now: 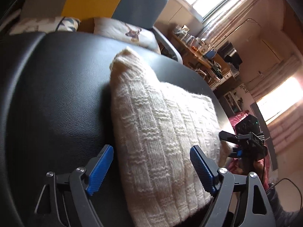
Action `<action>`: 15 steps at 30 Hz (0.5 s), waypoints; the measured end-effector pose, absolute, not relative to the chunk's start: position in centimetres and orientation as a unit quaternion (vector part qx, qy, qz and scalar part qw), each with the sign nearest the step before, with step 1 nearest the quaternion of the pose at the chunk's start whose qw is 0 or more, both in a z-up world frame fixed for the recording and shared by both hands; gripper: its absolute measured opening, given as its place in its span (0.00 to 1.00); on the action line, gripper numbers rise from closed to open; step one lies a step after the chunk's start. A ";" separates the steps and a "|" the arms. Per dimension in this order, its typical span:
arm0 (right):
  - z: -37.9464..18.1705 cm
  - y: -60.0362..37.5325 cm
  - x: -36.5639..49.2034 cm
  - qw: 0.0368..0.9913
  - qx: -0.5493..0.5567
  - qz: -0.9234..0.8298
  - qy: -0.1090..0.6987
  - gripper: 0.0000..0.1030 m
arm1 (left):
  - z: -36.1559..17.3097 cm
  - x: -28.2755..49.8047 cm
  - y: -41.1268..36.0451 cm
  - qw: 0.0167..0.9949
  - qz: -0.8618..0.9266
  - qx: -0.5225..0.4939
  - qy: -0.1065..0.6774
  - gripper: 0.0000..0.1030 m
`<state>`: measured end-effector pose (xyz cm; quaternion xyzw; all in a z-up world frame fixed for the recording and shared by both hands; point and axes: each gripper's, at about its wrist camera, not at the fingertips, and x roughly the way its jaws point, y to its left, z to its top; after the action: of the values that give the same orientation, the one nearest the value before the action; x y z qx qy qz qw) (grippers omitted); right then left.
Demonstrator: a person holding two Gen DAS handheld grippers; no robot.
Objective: Fold clothes
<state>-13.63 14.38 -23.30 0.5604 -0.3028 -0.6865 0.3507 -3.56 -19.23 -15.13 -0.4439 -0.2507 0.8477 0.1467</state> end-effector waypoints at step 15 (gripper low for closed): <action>-24.1 11.6 -15.0 0.385 0.591 -0.655 -0.270 0.78 | -17.9 -6.4 -19.8 0.179 0.800 -0.485 -0.305 0.89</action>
<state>-15.03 11.58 -24.08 0.5910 -0.2703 -0.6551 0.3852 -6.38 -19.84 -17.91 -0.4846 -0.3050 0.8001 0.1790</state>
